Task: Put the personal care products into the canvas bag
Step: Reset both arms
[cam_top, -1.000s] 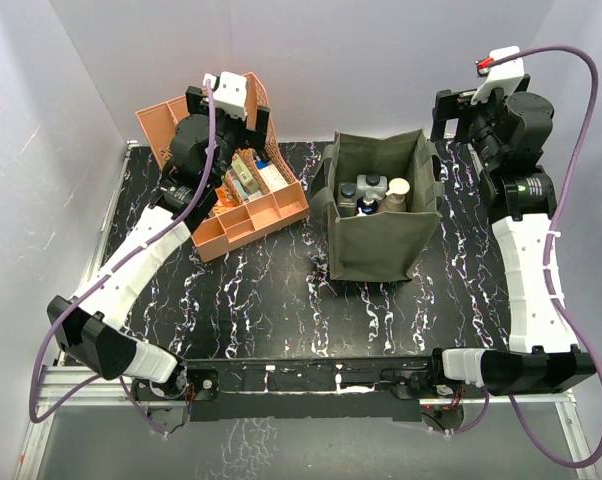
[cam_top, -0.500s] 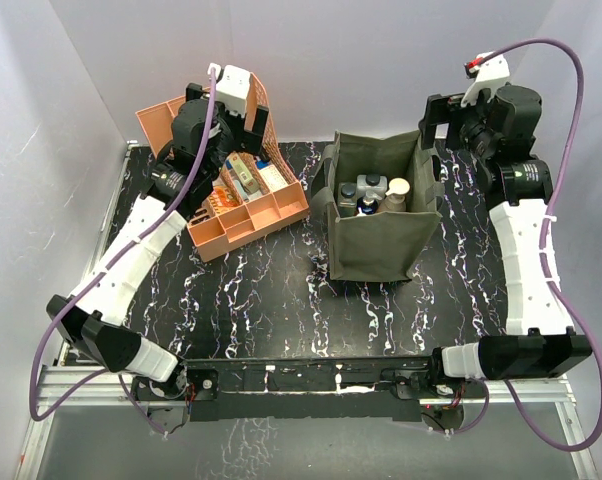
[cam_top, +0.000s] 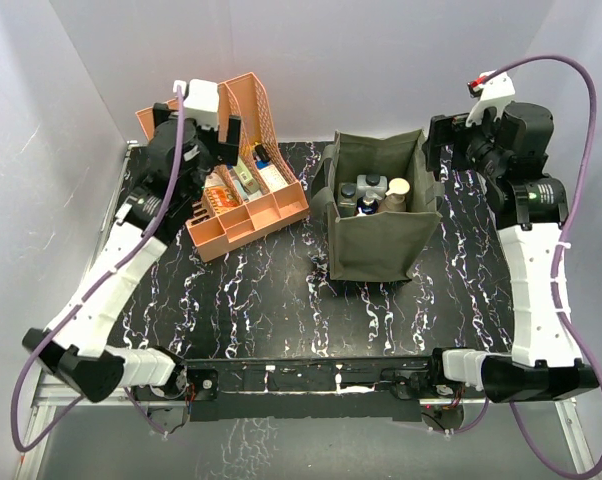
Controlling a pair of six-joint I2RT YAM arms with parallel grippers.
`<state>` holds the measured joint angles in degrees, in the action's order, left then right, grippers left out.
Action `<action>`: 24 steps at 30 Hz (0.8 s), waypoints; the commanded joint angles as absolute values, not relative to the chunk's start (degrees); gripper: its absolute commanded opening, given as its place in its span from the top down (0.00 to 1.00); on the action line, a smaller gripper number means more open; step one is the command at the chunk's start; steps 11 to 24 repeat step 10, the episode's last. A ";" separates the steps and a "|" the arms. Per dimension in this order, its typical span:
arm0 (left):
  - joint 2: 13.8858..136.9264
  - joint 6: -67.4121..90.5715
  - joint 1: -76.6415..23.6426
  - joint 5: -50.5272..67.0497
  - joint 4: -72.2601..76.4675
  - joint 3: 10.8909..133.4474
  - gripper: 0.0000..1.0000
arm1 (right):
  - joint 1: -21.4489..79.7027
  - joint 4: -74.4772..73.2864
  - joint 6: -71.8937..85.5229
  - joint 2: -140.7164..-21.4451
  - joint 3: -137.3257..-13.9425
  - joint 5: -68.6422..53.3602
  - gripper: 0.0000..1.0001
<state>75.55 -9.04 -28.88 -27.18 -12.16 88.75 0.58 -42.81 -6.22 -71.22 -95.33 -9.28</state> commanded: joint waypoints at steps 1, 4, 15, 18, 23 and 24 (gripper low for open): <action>68.84 -10.43 -27.78 -31.70 -8.80 85.25 0.03 | 0.18 -41.36 -8.60 -67.19 -96.22 -7.52 0.01; 67.99 -9.92 -27.64 -31.38 -9.26 84.20 0.03 | 0.18 -41.22 -8.68 -65.99 -95.14 -6.44 0.01; 68.06 -9.45 -27.64 -33.06 -7.59 83.19 0.03 | 0.18 -41.60 -8.26 -65.17 -93.59 -7.12 0.01; 68.06 -9.45 -27.64 -33.06 -7.59 83.19 0.03 | 0.18 -41.60 -8.26 -65.17 -93.59 -7.12 0.01; 68.06 -9.45 -27.64 -33.06 -7.59 83.19 0.03 | 0.18 -41.60 -8.26 -65.17 -93.59 -7.12 0.01; 68.06 -9.45 -27.64 -33.06 -7.59 83.19 0.03 | 0.18 -41.60 -8.26 -65.17 -93.59 -7.12 0.01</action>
